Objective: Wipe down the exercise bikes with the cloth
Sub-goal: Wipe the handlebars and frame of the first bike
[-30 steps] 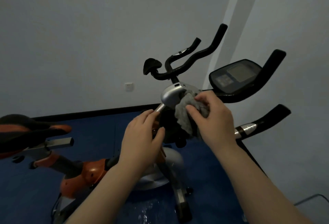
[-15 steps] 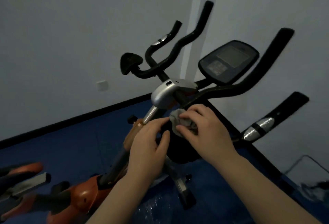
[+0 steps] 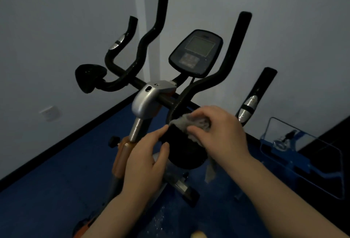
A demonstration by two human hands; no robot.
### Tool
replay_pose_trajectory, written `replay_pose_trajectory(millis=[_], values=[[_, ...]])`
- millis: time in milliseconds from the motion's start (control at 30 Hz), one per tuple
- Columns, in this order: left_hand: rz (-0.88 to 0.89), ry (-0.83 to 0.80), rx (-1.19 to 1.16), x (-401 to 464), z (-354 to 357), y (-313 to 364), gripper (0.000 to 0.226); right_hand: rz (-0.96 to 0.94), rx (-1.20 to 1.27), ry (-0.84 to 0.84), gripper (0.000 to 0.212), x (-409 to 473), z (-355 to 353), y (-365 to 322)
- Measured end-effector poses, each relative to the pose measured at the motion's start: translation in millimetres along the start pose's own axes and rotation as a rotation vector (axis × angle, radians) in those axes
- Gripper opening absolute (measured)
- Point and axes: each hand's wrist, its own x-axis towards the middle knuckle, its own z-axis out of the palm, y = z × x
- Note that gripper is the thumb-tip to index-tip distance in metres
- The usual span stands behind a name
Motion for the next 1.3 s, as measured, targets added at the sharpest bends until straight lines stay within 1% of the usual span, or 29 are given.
replay_pose_trajectory(millis=[100,233,367,467,567,600,633,700,733,800,867,900,933,967,1033,1100,1133,1200,1267,1300], values=[[0.024,-0.05,-0.018,1.8,-5.8,-2.8,0.039,0.012,-0.067,0.016,0.011,-12.6,11.4,-5.3],[0.009,-0.103,-0.087,0.5,-12.0,-5.0,0.042,0.054,-0.052,-0.04,0.013,-29.1,-6.2,0.1],[-0.022,-0.111,-0.145,-1.6,-18.0,-11.2,0.038,0.0,-0.138,0.023,0.016,-7.3,9.6,-22.1],[-0.017,-0.114,-0.116,-3.9,-21.8,-13.3,0.034,-0.075,-0.201,-0.058,0.013,-22.1,30.1,-32.6],[-0.025,-0.127,-0.117,-2.9,-25.0,-16.6,0.031,-0.156,-0.283,-0.233,0.01,-34.1,21.0,-24.9],[-0.024,-0.125,-0.117,-2.2,-25.7,-18.0,0.032,-0.148,-0.264,-0.248,0.009,-29.8,15.6,-23.8],[-0.02,-0.116,-0.111,-1.6,-26.5,-19.0,0.032,-0.123,-0.228,-0.206,0.009,-22.7,12.4,-24.0],[-0.018,-0.093,-0.1,-0.3,-27.1,-20.8,0.032,-0.078,-0.176,-0.056,0.013,-10.7,13.1,-29.4],[-0.023,-0.084,-0.098,-0.4,-26.9,-21.3,0.032,-0.081,-0.189,-0.036,0.015,-10.3,16.3,-33.2],[-0.022,-0.083,-0.092,-0.9,-27.5,-23.1,0.033,-0.142,-0.246,-0.132,0.016,-21.4,22.9,-35.0],[-0.018,-0.081,-0.076,-0.4,-29.6,-25.7,0.033,-0.18,-0.257,-0.294,0.013,-31.9,15.2,-29.6],[-0.021,-0.075,-0.067,0.3,-30.8,-27.4,0.033,-0.141,-0.214,-0.359,0.012,-31.6,4.5,-27.5],[-0.027,-0.066,-0.061,1.2,-31.6,-29.1,0.033,-0.081,-0.154,-0.382,0.013,-27.5,-7.9,-26.6],[-0.034,-0.06,-0.06,2.2,-31.6,-30.1,0.032,-0.027,-0.105,-0.348,0.014,-21.5,-20.5,-26.9],[-0.043,-0.057,-0.077,3.1,-29.6,-29.3,0.031,0.062,-0.094,-0.196,0.017,-6.9,-44.0,-28.9],[-0.043,-0.064,-0.095,2.6,-26.2,-25.9,0.03,0.089,-0.19,-0.065,0.021,3.3,-62.5,-31.9],[-0.041,-0.071,-0.102,2.8,-24.7,-24.0,0.03,0.087,-0.231,-0.027,0.023,5.7,-67.4,-34.6],[-0.035,-0.073,-0.109,4.7,-23.2,-20.6,0.03,0.081,-0.231,-0.032,0.021,9.9,-64.8,-41.5],[-0.027,-0.07,-0.108,8.3,-22.0,-18.6,0.03,0.075,-0.189,-0.149,0.019,11.3,-43.1,-44.5],[-0.024,-0.072,-0.11,9.6,-21.1,-18.0,0.03,0.081,-0.16,-0.227,0.024,9.3,-29.4,-42.5]])
